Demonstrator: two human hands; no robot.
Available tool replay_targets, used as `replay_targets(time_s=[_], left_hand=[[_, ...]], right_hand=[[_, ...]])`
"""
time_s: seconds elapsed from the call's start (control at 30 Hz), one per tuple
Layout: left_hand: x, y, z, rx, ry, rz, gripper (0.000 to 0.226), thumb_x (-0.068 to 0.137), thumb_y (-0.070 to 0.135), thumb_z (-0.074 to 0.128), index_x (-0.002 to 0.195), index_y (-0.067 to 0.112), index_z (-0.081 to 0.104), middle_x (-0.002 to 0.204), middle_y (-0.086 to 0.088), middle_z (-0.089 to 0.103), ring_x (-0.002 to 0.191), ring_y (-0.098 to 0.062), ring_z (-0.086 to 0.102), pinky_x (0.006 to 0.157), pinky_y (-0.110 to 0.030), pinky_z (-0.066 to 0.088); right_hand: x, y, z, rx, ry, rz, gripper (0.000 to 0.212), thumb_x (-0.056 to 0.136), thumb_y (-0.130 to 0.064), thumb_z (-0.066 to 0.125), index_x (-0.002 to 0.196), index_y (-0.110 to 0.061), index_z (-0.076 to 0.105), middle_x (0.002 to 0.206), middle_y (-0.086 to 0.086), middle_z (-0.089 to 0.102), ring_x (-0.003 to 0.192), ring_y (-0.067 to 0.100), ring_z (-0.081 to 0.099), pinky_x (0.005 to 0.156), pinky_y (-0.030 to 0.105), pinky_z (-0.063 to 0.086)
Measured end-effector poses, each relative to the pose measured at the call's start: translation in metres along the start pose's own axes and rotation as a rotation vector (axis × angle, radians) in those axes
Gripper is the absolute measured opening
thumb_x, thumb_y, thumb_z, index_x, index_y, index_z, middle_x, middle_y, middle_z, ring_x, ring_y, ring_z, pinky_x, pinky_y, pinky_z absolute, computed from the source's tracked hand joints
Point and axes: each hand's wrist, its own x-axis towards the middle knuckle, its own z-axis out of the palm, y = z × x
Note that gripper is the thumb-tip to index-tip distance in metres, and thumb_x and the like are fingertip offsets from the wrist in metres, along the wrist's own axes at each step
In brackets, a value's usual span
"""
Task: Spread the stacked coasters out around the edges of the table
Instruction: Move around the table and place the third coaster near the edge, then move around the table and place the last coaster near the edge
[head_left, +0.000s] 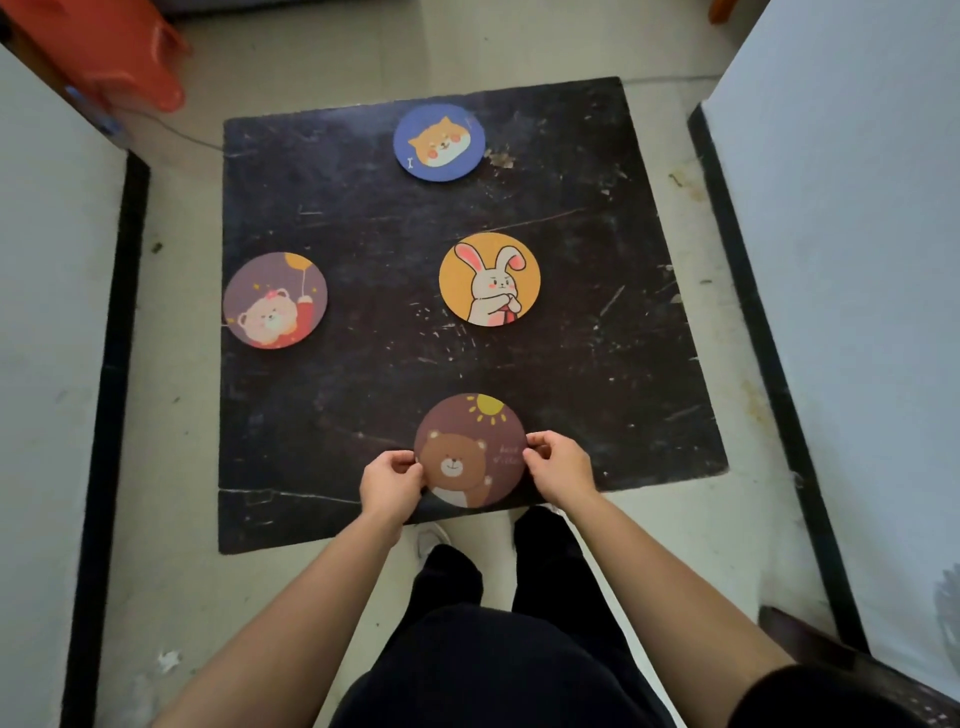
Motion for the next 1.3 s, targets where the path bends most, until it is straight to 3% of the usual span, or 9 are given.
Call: replay_targets(time_s=[0.17, 0.3, 0.4, 0.5, 0.7, 0.87, 1.03, 1.1, 1.3], left_hand=[[0.009, 0.002, -0.002, 0.085, -0.023, -0.028, 0.018, 0.09, 0.017, 0.063, 0.108, 0.014, 0.065, 0.091, -0.003, 0.067, 0.086, -0.021, 0.066, 0.083, -0.044, 0.059], [0.008, 0.016, -0.008, 0.299, -0.085, 0.032, 0.034, 0.09, 0.028, 0.062, 0.121, 0.013, 0.061, 0.113, -0.007, 0.067, 0.103, -0.025, 0.062, 0.091, -0.044, 0.054], [0.004, 0.03, -0.01, 0.407, -0.057, 0.131, 0.043, 0.09, 0.031, 0.061, 0.129, 0.013, 0.055, 0.123, -0.009, 0.064, 0.105, -0.024, 0.062, 0.087, -0.04, 0.055], [-0.005, 0.052, -0.005, 0.455, -0.05, 0.287, 0.042, 0.092, 0.034, 0.057, 0.129, 0.014, 0.053, 0.123, -0.009, 0.061, 0.099, -0.02, 0.062, 0.084, -0.041, 0.057], [-0.042, 0.111, 0.021, 0.683, -0.009, 0.777, 0.053, 0.097, 0.043, 0.044, 0.143, 0.017, 0.041, 0.151, -0.009, 0.04, 0.138, -0.027, 0.036, 0.109, -0.052, 0.037], [-0.083, 0.165, 0.055, 0.671, 0.087, 0.98, 0.053, 0.098, 0.046, 0.039, 0.144, 0.018, 0.038, 0.156, -0.009, 0.035, 0.142, -0.029, 0.03, 0.112, -0.054, 0.028], [-0.113, 0.201, 0.117, 0.628, 0.2, 1.004, 0.054, 0.099, 0.042, 0.04, 0.146, 0.016, 0.034, 0.159, -0.013, 0.025, 0.145, -0.032, 0.022, 0.114, -0.054, 0.024], [-0.123, 0.211, 0.151, 0.62, 0.246, 0.938, 0.055, 0.099, 0.044, 0.038, 0.147, 0.016, 0.032, 0.16, -0.013, 0.022, 0.146, -0.032, 0.019, 0.116, -0.053, 0.023], [-0.165, 0.231, 0.238, 0.582, 0.325, 0.719, 0.061, 0.099, 0.049, 0.035, 0.151, 0.019, 0.025, 0.163, -0.01, 0.015, 0.149, -0.028, 0.011, 0.116, -0.055, 0.017]], right_hand=[[-0.005, -0.002, -0.007, -0.071, -0.003, -0.018, 0.033, 0.091, -0.029, 0.059, 0.122, -0.026, 0.069, 0.117, -0.003, 0.072, 0.107, 0.019, 0.065, 0.086, 0.027, 0.047], [-0.007, -0.008, -0.026, -0.173, -0.03, -0.039, 0.039, 0.091, -0.031, 0.058, 0.129, -0.027, 0.064, 0.125, -0.001, 0.068, 0.115, 0.021, 0.061, 0.094, 0.032, 0.048], [-0.009, -0.012, -0.048, -0.183, -0.009, -0.014, 0.038, 0.092, -0.03, 0.058, 0.13, -0.027, 0.061, 0.124, -0.001, 0.068, 0.113, 0.02, 0.061, 0.094, 0.034, 0.048], [-0.014, -0.014, -0.071, -0.17, 0.083, -0.024, 0.038, 0.095, -0.031, 0.057, 0.133, -0.024, 0.058, 0.128, 0.001, 0.065, 0.113, 0.021, 0.061, 0.091, 0.033, 0.048], [-0.024, -0.011, -0.124, -0.279, 0.366, -0.168, 0.051, 0.097, -0.047, 0.046, 0.145, -0.028, 0.039, 0.149, 0.003, 0.044, 0.13, 0.023, 0.049, 0.102, 0.041, 0.045], [-0.012, -0.004, -0.191, -0.388, 0.6, -0.318, 0.061, 0.096, -0.056, 0.038, 0.15, -0.03, 0.026, 0.162, 0.007, 0.023, 0.145, 0.03, 0.03, 0.113, 0.049, 0.031], [0.026, 0.021, -0.27, -0.383, 0.66, -0.46, 0.067, 0.095, -0.059, 0.035, 0.153, -0.033, 0.014, 0.166, 0.007, 0.007, 0.15, 0.033, 0.017, 0.117, 0.047, 0.015], [0.043, 0.039, -0.301, -0.38, 0.627, -0.501, 0.07, 0.095, -0.059, 0.035, 0.154, -0.032, 0.011, 0.166, 0.007, 0.003, 0.151, 0.032, 0.013, 0.116, 0.045, 0.009], [0.07, 0.084, -0.404, -0.422, 0.447, -0.575, 0.071, 0.095, -0.059, 0.031, 0.154, -0.027, 0.009, 0.166, 0.01, 0.003, 0.151, 0.032, 0.011, 0.119, 0.046, 0.013]])
